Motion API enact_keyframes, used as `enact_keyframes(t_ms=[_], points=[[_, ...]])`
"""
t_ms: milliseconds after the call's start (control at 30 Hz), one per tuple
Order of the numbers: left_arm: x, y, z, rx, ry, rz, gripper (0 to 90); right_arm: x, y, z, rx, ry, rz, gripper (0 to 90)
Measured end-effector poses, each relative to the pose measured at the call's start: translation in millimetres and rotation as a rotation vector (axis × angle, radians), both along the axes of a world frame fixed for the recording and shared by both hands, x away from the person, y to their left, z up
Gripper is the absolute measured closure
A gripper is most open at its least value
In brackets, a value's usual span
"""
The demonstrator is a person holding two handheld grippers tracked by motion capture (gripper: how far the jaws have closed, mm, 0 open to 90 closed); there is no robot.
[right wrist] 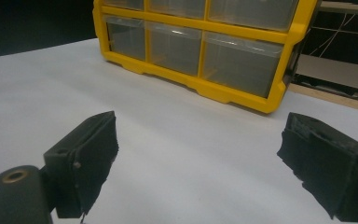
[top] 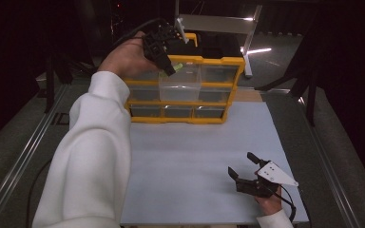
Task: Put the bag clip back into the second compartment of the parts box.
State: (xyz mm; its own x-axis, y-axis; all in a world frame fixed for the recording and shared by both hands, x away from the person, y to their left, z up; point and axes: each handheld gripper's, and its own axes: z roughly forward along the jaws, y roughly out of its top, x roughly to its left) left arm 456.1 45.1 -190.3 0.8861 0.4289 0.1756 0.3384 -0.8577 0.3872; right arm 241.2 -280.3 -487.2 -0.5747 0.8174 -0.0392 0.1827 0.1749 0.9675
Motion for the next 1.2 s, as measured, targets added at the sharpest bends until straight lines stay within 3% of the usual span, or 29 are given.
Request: enact_keyframes(t_ms=[200, 433, 500, 533, 567, 600, 700, 767, 1200], points=[[2.3, -5.4, -2.0, 0.007, -0.013, -0.002, 78.5, 0.0, -0.2, 0.0, -0.001, 0.001, 0.001, 10.5], [4.9, -6.8, -4.4, -0.018, -0.008, 0.024, 77.1, 0.0, -0.2, 0.1, -0.001, -0.002, 0.002, 10.5], [4.0, -6.0, -4.9, -0.067, -0.004, 0.032, 49.3, -0.1, -0.1, 0.1, -0.002, -0.002, 0.001, 10.5], [3.2, -6.8, -5.6, -0.071, -0.002, 0.038, 33.7, 0.0, -0.2, 0.1, -0.003, -0.003, 0.002, 10.5], [3.0, -7.9, -6.1, -0.047, -0.023, 0.052, 21.1, -0.1, -0.3, 0.2, -0.003, -0.004, 0.002, 10.5], [2.6, -8.7, -7.4, -0.038, -0.016, 0.06, 12.2, 0.0, -0.3, 0.1, -0.003, -0.004, 0.001, 10.5], [1.3, -10.6, -10.9, 0.005, -0.013, 0.067, 3.7, -0.2, -0.1, 0.2, -0.003, -0.003, 0.001, 10.5], [0.7, -11.1, -12.5, 0.027, -0.013, 0.064, 4.5, -0.4, 0.0, 0.3, -0.002, -0.004, 0.002, 10.5], [-5.8, -3.4, -18.4, 0.044, 0.011, 0.066, 5.5, -0.9, 0.3, 0.9, 0.003, -0.003, -0.002, 10.5]])
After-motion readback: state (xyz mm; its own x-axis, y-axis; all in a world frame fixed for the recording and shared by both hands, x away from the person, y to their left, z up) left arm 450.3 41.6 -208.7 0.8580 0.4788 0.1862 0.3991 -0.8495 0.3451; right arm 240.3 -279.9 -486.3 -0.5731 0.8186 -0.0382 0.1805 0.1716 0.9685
